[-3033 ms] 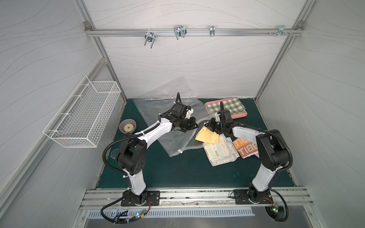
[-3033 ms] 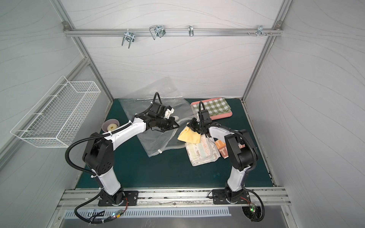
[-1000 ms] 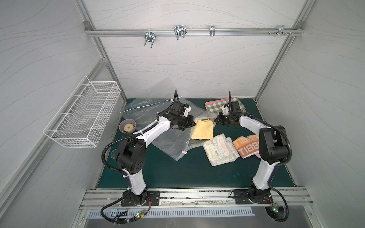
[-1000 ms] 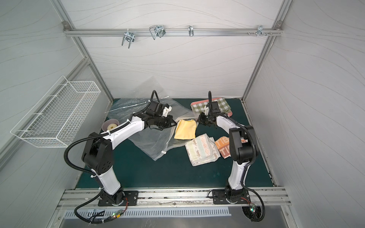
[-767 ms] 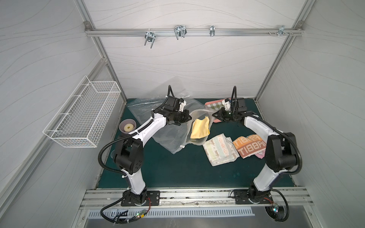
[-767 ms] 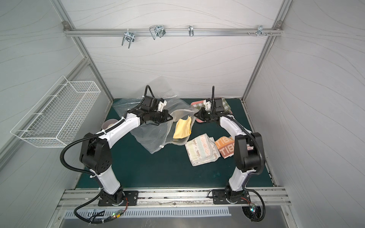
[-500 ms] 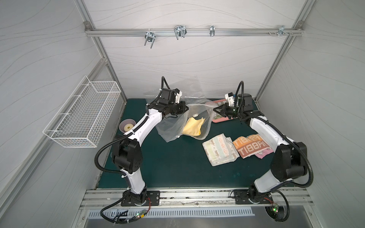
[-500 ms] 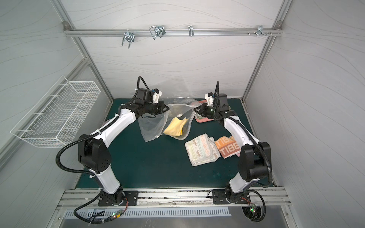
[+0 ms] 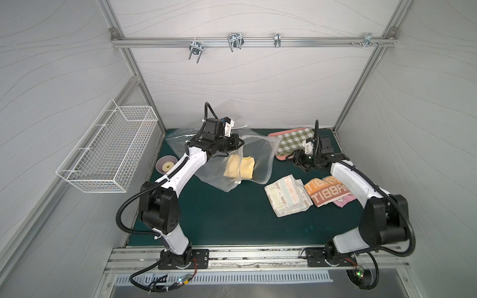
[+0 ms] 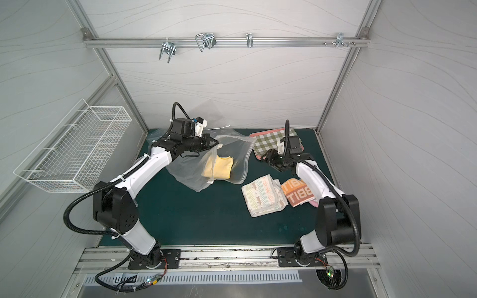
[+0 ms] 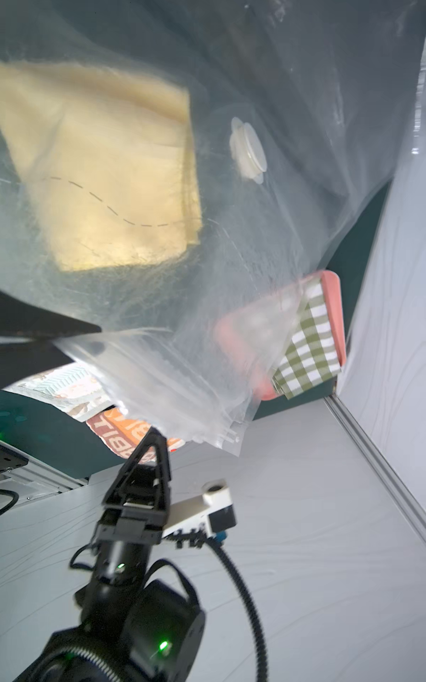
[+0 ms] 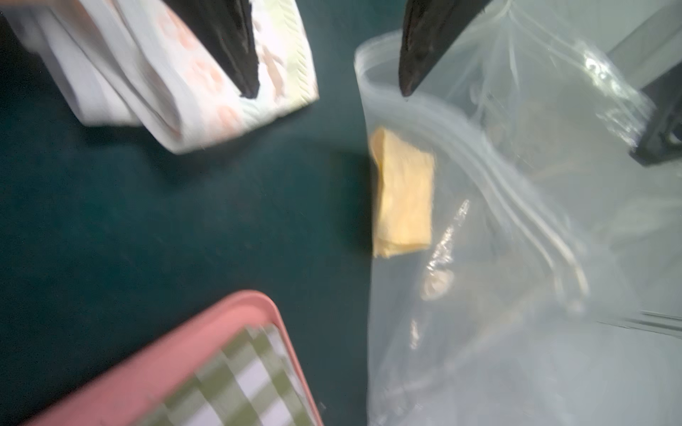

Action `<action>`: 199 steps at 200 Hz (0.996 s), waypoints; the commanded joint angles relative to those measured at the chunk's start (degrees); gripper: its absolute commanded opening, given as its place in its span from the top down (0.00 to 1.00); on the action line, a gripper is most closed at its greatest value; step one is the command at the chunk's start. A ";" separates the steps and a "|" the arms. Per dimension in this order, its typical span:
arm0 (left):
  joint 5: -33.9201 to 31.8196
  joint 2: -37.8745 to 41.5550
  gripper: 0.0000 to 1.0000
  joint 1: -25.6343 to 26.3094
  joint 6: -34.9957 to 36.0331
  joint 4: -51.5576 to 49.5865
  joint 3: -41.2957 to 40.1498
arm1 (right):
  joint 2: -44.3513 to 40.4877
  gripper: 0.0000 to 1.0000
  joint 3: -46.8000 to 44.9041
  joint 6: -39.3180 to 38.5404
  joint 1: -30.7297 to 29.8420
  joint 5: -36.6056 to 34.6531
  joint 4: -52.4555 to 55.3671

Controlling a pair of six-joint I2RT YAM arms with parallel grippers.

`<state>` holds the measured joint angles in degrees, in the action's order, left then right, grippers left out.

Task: Place the folded towel into the vacuum bag
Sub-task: Adjust the vacuum bag at the center of the board, then pick up the towel from the center of the board.

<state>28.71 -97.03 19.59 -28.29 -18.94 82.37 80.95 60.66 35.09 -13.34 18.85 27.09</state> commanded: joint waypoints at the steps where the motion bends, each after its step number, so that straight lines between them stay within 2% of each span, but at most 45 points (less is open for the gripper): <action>1: -1.18 -1.91 1.00 2.76 -2.21 3.34 -0.22 | -7.72 0.35 -3.85 0.92 -2.68 -8.59 11.27; 37: -1.05 -4.39 1.00 6.99 -0.67 0.65 2.29 | -14.27 0.33 -12.66 2.80 -2.67 -6.80 20.76; 64: -0.21 -5.61 1.00 9.05 -0.96 0.14 3.15 | -15.66 0.24 -18.97 3.73 -1.03 -4.96 21.73; 96: -0.24 -6.64 1.00 12.07 -0.58 -0.60 3.44 | -13.45 0.18 -23.90 4.97 4.47 1.67 14.34; 127: -0.83 -9.49 1.00 14.63 0.18 -0.95 3.01 | -9.72 0.16 -26.80 8.23 7.60 3.20 5.82; 154: -0.06 -11.62 1.00 15.28 0.77 -2.76 3.59 | -6.98 0.16 -29.20 9.45 7.68 2.78 -0.97; 199: -1.27 -15.06 1.00 16.08 0.14 -1.65 2.27 | -5.67 0.22 -33.68 10.06 6.82 10.10 -18.79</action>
<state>27.97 -109.54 35.38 -28.69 -21.10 83.57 72.86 31.00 44.25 -5.61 25.21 24.64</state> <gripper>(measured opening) 0.048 0.795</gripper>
